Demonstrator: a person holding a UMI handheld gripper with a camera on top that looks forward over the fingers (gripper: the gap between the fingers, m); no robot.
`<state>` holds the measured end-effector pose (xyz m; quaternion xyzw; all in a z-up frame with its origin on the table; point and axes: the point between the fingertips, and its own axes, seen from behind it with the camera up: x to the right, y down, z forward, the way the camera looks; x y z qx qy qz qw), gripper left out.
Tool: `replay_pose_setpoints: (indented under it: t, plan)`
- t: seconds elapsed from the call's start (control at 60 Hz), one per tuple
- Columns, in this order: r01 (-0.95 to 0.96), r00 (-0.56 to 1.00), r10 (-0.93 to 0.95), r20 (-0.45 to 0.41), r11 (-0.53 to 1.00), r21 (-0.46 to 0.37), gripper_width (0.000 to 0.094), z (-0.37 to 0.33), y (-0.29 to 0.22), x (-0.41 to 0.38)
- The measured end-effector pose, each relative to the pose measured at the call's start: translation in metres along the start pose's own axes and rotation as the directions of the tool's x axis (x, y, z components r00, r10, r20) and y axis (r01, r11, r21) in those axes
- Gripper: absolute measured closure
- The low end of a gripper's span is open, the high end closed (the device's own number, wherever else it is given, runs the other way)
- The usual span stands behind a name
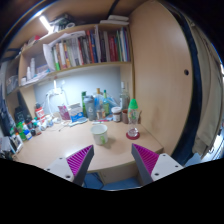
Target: Pour water
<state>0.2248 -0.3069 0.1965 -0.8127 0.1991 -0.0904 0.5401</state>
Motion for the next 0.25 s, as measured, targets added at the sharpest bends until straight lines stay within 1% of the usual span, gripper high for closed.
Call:
replay_pose_setpoints:
  t: [0.1,0.15,0.25]
  plan:
    - [0.007,1.0,-0.007,0.027,1.0,0.007,0.01,-0.062,-0.001,-0.033]
    - [0.018,0.999,-0.018,0.027,1.0,0.003,0.0091,-0.089,0.0,-0.041]
    - [0.034,0.999,-0.034,0.039,0.999,0.001,0.0091,-0.126,0.001,-0.054]
